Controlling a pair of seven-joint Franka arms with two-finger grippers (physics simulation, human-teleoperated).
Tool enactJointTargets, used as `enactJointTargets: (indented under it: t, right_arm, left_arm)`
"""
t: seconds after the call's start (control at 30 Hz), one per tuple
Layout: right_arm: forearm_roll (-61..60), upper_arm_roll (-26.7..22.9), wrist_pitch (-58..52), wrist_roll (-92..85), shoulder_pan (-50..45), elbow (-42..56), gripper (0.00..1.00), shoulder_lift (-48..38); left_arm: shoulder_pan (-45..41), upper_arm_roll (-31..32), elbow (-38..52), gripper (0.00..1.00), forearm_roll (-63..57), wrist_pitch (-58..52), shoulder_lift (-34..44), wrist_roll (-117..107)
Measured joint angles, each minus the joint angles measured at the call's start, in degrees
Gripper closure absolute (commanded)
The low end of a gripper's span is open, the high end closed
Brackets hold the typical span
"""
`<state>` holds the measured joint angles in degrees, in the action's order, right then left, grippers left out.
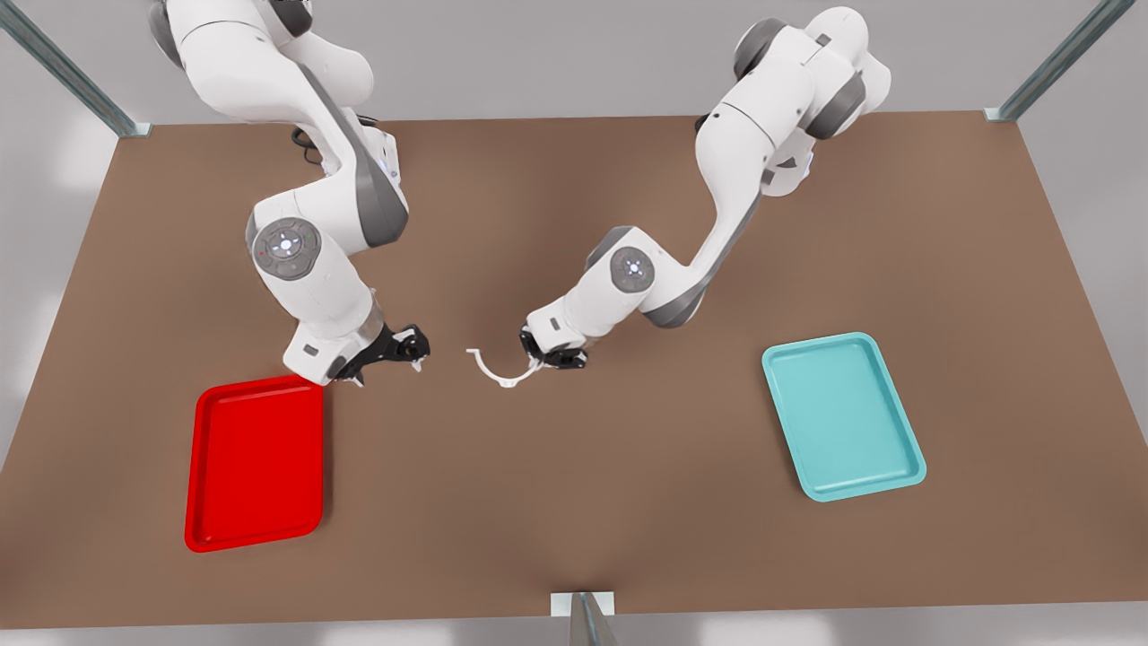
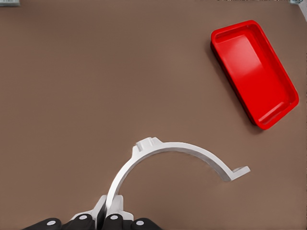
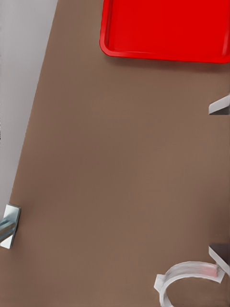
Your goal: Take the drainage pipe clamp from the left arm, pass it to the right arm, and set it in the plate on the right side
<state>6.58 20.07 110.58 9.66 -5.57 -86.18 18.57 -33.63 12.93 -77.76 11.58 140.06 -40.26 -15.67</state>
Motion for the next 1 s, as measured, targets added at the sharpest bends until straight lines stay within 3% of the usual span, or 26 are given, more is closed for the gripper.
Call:
enactJointTargets:
  t: [0.17,0.7,0.77,0.83,0.9,0.93,1.0]
  right_arm:
    - [0.2,0.6,7.5,-0.9,-6.4,-1.0,0.00,4.2]
    - [-1.2,3.3,13.6,-7.0,-1.2,-7.7,0.00,4.9]
    - [-1.6,3.5,13.7,-8.0,-1.0,-8.0,0.15,5.1]
    - [-1.7,3.6,14.3,-8.8,-1.2,-7.8,0.16,5.6]
    - [-1.8,3.6,15.6,-9.6,-1.3,-7.5,0.30,6.4]
    - [-1.7,3.6,16.3,-9.9,-1.4,-7.4,0.39,6.6]
    - [-1.9,3.6,17.4,-10.7,-1.5,-7.4,0.70,6.8]
  left_arm:
    - [-0.1,1.2,0.0,0.79,2.3,4.7,-1.3,-0.5]
    - [0.0,1.2,0.0,0.79,3.1,8.4,-1.4,-1.2]
    - [0.0,1.2,0.0,0.79,3.1,8.5,-1.4,-1.2]
    - [0.0,1.2,0.0,0.79,3.2,8.5,-1.4,-1.2]
    - [0.0,1.2,0.0,0.79,3.2,8.6,-1.3,-1.2]
    - [0.0,1.2,0.0,0.79,3.2,8.6,-1.3,-1.2]
    - [0.0,1.3,0.0,0.79,3.2,8.6,-1.3,-1.3]
